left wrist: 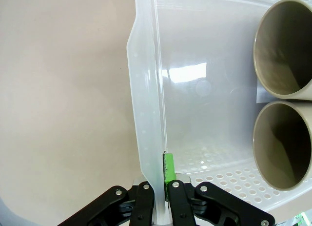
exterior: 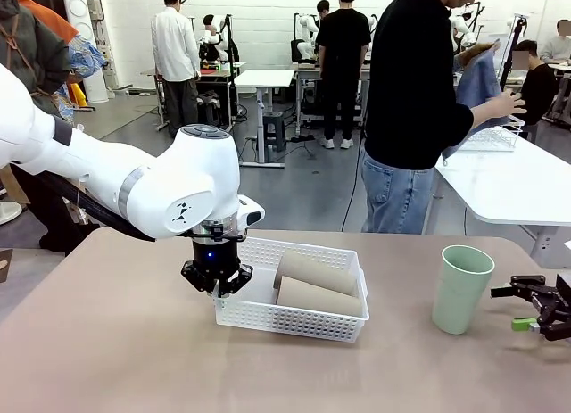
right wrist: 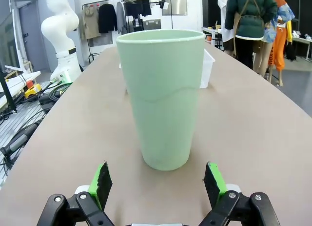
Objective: Clean and organize the cups into the basket.
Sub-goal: Pick up the Reusable plastic cup from the right side of the table and stack it inside the Organizing basket in the center of the table.
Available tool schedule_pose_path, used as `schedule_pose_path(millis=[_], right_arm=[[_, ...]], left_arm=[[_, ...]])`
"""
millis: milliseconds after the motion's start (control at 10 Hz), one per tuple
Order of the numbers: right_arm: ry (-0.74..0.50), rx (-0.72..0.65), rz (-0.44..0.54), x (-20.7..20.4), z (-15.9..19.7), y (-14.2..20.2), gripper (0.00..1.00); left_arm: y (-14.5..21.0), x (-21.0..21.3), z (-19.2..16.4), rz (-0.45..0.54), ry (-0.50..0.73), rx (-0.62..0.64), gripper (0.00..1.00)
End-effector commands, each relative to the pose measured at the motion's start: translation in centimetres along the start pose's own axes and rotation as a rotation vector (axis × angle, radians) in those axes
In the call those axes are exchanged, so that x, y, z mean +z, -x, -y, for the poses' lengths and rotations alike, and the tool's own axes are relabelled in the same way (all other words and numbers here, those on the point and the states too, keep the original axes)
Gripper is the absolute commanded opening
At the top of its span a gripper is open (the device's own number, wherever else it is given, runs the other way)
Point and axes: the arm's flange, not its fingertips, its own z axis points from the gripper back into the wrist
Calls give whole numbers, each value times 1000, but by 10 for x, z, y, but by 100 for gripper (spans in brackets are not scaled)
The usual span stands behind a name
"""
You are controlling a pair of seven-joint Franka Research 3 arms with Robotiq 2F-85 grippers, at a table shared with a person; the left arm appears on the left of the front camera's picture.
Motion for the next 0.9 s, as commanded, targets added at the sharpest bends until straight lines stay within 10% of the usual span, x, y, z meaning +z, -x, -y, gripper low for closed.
schedule_pose_path(millis=[0,800], right_arm=[[-34,29,-24,-15,-6,-5,100],[-79,10,9,-52,20,-11,100]], left_arm=[[1,1,2,9,-6,2,0],[1,1,2,9,-6,2,0]])
